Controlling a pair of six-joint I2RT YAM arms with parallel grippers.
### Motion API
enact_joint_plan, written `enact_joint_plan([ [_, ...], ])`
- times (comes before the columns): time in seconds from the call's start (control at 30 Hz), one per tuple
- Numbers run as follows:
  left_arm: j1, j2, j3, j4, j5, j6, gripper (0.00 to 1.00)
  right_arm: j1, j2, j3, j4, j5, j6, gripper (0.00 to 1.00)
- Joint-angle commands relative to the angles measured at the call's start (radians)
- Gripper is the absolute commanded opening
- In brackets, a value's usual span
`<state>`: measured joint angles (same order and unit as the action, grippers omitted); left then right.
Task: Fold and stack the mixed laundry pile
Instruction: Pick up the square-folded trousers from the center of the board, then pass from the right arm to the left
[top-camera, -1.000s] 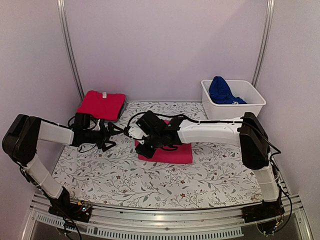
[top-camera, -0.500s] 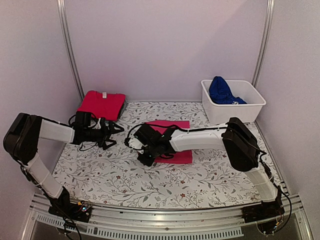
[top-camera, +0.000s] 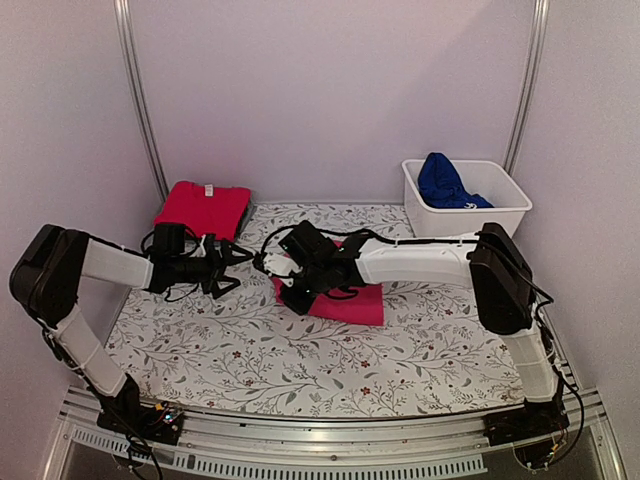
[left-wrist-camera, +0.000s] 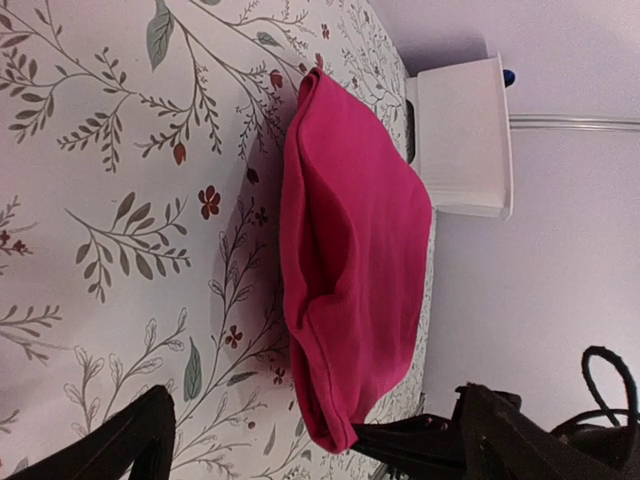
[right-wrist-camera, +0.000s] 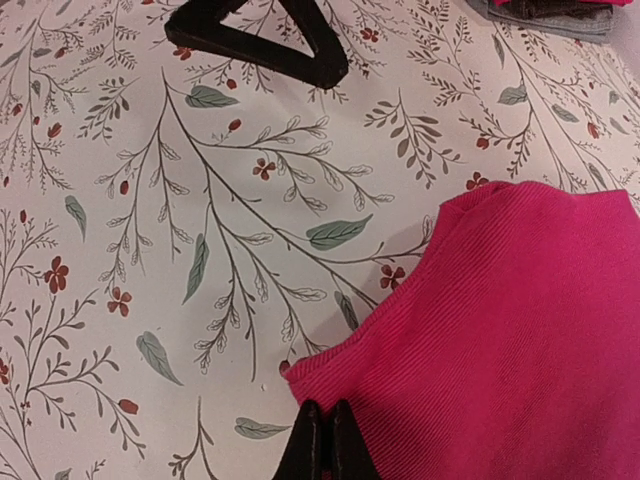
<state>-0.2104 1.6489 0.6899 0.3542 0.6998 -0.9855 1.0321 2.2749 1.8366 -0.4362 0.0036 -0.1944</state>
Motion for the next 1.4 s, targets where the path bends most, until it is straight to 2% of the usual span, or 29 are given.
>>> enact_joint_plan([
  [0.0,-0.012,0.012,0.007,0.035,0.004,-0.016,1.00,-0.009,-0.085,-0.035,0.031,-0.052,0.009,0.00],
  [0.17,-0.045,0.051,0.024,0.079,0.014,-0.057,1.00,-0.009,-0.132,-0.075,0.064,-0.067,0.003,0.00],
  [0.43,-0.167,0.202,0.115,0.136,0.007,-0.130,1.00,-0.009,-0.123,-0.052,0.054,-0.088,0.006,0.00],
  [0.67,-0.236,0.354,0.159,0.306,0.025,-0.248,1.00,-0.006,-0.124,-0.045,0.055,-0.106,0.006,0.00],
  [0.9,-0.268,0.461,0.197,0.397,0.024,-0.308,0.99,0.007,-0.121,-0.040,0.051,-0.109,0.004,0.00],
  [0.93,-0.269,0.472,0.200,0.417,0.024,-0.316,0.96,0.010,-0.120,-0.040,0.051,-0.109,0.004,0.00],
  [1.17,-0.267,0.587,0.315,0.378,0.076,-0.301,0.60,0.022,-0.119,-0.040,0.056,-0.101,0.007,0.00],
  [1.27,-0.266,0.602,0.365,0.311,0.090,-0.248,0.42,0.021,-0.122,-0.043,0.055,-0.094,0.004,0.00],
  [1.37,-0.252,0.590,0.410,0.163,0.076,-0.160,0.24,0.020,-0.131,-0.045,0.052,-0.081,0.008,0.00],
])
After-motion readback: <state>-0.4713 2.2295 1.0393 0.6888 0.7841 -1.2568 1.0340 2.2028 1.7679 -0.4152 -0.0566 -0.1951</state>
